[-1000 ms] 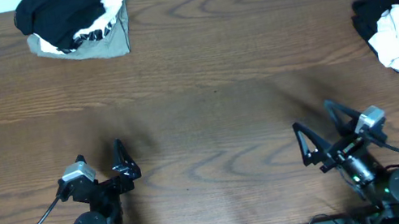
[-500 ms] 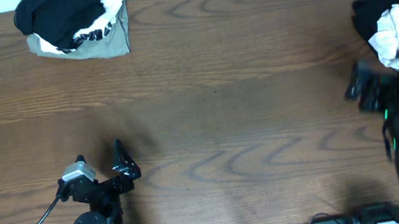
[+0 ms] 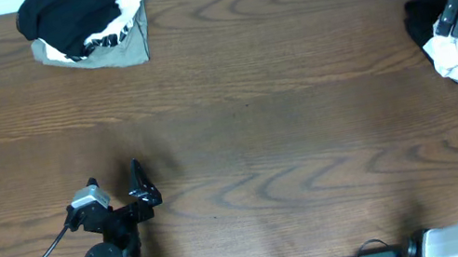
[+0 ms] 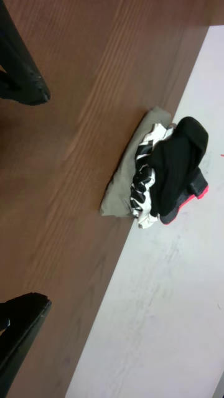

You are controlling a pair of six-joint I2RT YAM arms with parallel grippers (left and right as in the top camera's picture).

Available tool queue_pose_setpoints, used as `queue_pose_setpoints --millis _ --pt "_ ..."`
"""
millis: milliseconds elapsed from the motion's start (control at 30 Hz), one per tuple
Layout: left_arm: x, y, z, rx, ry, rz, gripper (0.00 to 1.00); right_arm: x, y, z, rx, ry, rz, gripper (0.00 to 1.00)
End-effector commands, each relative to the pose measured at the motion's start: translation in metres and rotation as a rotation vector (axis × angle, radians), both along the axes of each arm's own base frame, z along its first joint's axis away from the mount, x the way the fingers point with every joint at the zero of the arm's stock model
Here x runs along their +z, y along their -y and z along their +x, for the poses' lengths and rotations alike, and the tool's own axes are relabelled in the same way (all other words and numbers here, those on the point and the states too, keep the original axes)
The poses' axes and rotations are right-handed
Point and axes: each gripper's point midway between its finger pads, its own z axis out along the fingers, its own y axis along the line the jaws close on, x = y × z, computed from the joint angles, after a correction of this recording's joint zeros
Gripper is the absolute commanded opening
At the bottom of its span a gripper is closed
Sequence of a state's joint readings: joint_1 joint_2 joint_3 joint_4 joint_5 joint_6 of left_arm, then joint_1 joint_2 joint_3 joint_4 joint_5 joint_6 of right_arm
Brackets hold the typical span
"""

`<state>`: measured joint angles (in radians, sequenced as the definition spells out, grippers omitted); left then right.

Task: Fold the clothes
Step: 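Reach the right gripper to the white T-shirt pile and grasp it, then lift the white T-shirt with the right gripper and pull it off the pile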

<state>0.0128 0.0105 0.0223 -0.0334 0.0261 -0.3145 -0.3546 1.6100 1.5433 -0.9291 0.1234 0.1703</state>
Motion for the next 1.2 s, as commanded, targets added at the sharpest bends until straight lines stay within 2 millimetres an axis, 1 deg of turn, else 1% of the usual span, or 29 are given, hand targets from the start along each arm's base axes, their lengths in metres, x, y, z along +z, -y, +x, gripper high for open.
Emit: queue_pose_setpoints --millis 0,133,200,267,367,467,533,667,733,767,867,967,1033,1067,1133,1167 --pt "-0.016 -0.003 -0.001 0.015 -0.049 0.007 0.98 -0.006 0.022 0.01 -0.022 0.011 -0.002 0.99" --pt "-0.016 -0.003 -0.001 0.015 -0.049 0.007 0.98 -0.027 0.054 0.015 -0.085 0.001 -0.009 0.98" --pt "-0.016 -0.003 -0.001 0.015 -0.049 0.007 0.98 -0.043 0.071 0.016 -0.115 -0.016 -0.007 0.96" --pt "-0.016 -0.003 -0.001 0.015 -0.049 0.007 0.98 -0.058 0.085 0.016 -0.135 -0.034 -0.001 0.94" --pt "-0.016 -0.003 -0.001 0.015 -0.049 0.007 0.98 -0.084 0.1 0.017 -0.158 -0.06 0.021 0.91" --pt "-0.016 -0.003 -0.001 0.015 -0.049 0.007 0.98 -0.109 0.104 0.024 -0.12 -0.068 0.066 0.89" --pt "-0.016 -0.003 -0.001 0.015 -0.049 0.007 0.98 -0.124 0.102 0.032 -0.098 -0.06 0.103 0.89" --pt "-0.016 -0.003 -0.001 0.015 -0.049 0.007 0.98 -0.145 0.096 0.046 -0.042 -0.053 0.137 0.89" --pt "-0.016 -0.003 -0.001 0.015 -0.049 0.007 0.98 -0.152 0.095 0.048 -0.029 -0.06 0.135 0.86" --pt "-0.016 -0.003 -0.001 0.015 -0.049 0.007 0.98 -0.154 0.095 0.049 -0.021 -0.062 0.133 0.8" --pt "-0.016 -0.003 -0.001 0.015 -0.049 0.007 0.98 -0.154 0.096 0.05 -0.017 -0.059 0.128 0.56" --pt "-0.016 -0.003 -0.001 0.015 -0.049 0.007 0.98 -0.155 0.097 0.049 -0.023 -0.062 0.129 0.24" --pt "-0.016 -0.003 -0.001 0.015 -0.049 0.007 0.98 -0.155 0.098 0.046 -0.028 -0.068 0.134 0.06" --pt "-0.016 -0.003 -0.001 0.015 -0.049 0.007 0.98 -0.153 0.098 0.045 -0.037 -0.067 0.139 0.01" --pt "-0.016 -0.003 -0.001 0.015 -0.049 0.007 0.98 -0.146 0.098 0.044 -0.052 -0.056 0.142 0.01" --pt "-0.016 -0.003 -0.001 0.015 -0.049 0.007 0.98 -0.139 0.097 0.044 -0.062 -0.043 0.142 0.01"
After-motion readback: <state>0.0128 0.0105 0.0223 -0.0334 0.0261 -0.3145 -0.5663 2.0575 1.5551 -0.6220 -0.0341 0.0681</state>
